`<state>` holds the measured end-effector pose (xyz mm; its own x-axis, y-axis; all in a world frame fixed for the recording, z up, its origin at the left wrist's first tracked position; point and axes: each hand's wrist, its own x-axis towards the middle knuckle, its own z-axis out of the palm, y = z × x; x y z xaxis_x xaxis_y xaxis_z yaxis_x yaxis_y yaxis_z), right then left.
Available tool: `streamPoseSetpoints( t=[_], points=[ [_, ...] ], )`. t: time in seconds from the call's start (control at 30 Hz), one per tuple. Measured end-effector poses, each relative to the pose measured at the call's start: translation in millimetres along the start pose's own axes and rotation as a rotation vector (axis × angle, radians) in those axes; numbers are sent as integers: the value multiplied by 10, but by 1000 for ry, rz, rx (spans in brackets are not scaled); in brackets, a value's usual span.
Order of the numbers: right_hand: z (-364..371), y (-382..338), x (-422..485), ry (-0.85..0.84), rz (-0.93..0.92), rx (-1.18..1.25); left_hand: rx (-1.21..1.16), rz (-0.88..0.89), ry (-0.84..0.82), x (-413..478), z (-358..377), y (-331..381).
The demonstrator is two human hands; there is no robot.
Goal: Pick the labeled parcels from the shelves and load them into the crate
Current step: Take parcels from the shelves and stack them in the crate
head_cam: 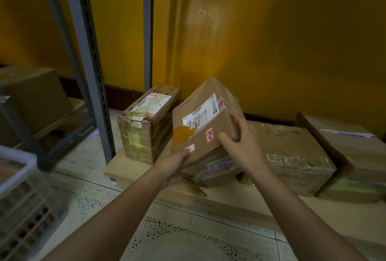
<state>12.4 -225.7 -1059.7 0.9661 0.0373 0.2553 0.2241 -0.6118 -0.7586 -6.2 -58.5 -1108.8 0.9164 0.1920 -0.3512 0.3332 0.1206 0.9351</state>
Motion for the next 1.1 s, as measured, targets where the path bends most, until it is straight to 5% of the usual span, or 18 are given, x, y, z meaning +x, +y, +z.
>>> streamPoseSetpoints(
  t=[0.23,0.43,0.7,0.9,1.1],
  points=[
    [-55,36,0,44,28,327,101,360,126,131,-103,126],
    [-89,21,16,30,42,363,4,433,159,59,-123,198],
    [-400,-120,-44,41,181,742,-91,550,17,-141,-217,411],
    [-1115,-153,-190,201,-62,499,27,741,-154,-464,178,718],
    [-2163,-148,-260,299,51,12,95,821,-308,-763,1179,1091]
  ],
)
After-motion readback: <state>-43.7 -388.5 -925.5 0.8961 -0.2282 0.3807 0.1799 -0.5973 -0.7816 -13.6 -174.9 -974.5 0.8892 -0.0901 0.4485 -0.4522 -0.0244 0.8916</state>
